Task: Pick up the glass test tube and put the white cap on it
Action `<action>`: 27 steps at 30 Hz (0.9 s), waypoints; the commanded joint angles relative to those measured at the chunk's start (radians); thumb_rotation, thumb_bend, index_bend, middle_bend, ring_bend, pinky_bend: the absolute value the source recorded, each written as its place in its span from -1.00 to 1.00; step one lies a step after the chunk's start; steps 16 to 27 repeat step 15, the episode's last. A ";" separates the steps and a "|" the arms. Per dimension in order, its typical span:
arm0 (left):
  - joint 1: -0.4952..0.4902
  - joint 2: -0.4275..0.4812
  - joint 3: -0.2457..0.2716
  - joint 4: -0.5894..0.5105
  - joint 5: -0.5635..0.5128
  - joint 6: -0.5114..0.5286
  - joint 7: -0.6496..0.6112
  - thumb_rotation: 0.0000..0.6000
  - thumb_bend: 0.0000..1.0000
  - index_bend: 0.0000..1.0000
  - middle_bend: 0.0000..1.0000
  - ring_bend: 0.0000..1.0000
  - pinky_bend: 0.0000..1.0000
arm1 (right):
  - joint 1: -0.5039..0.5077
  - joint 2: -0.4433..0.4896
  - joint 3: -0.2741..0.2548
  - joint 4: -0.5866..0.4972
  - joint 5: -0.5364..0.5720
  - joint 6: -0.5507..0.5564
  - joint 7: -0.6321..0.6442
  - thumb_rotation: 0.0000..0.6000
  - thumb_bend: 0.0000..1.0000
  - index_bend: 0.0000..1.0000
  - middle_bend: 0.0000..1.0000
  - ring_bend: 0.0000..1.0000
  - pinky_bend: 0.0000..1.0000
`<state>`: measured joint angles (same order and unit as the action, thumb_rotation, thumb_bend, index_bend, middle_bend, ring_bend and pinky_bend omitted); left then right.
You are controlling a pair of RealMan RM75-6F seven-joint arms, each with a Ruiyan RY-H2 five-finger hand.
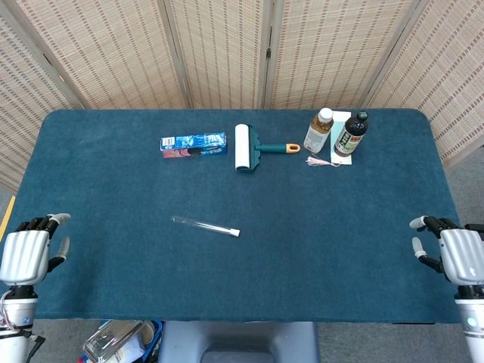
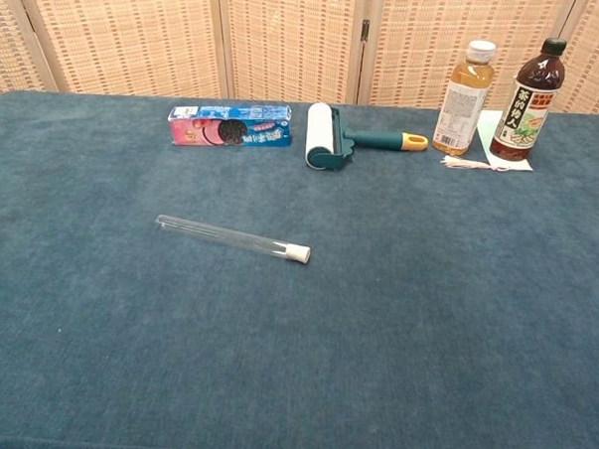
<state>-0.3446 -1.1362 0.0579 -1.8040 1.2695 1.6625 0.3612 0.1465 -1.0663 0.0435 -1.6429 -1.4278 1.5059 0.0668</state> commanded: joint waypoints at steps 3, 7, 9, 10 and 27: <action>0.048 0.002 0.007 -0.039 0.057 0.030 0.063 1.00 -0.18 -0.40 -0.24 -0.29 -0.21 | -0.033 0.001 -0.008 -0.014 0.001 0.021 -0.015 1.00 -0.22 -0.23 -0.12 -0.25 0.05; 0.073 -0.008 0.000 -0.048 0.075 0.033 0.087 1.00 -0.18 -0.40 -0.24 -0.29 -0.21 | -0.047 0.010 -0.015 -0.027 -0.001 0.009 -0.006 1.00 -0.22 -0.23 -0.12 -0.25 0.05; 0.083 -0.011 -0.006 -0.050 0.079 0.035 0.093 1.00 -0.18 -0.40 -0.24 -0.29 -0.21 | -0.051 0.014 -0.016 -0.033 0.000 0.004 -0.005 1.00 -0.22 -0.23 -0.12 -0.25 0.05; 0.090 -0.012 -0.009 -0.055 0.080 0.035 0.095 1.00 -0.18 -0.40 -0.24 -0.29 -0.21 | -0.053 0.016 -0.015 -0.036 0.000 0.003 -0.005 1.00 -0.22 -0.23 -0.12 -0.25 0.05; 0.114 -0.011 -0.021 -0.064 0.093 0.037 0.107 1.00 -0.18 -0.39 -0.24 -0.29 -0.21 | -0.057 0.020 -0.017 -0.046 0.000 -0.017 -0.001 1.00 -0.22 -0.23 -0.12 -0.25 0.05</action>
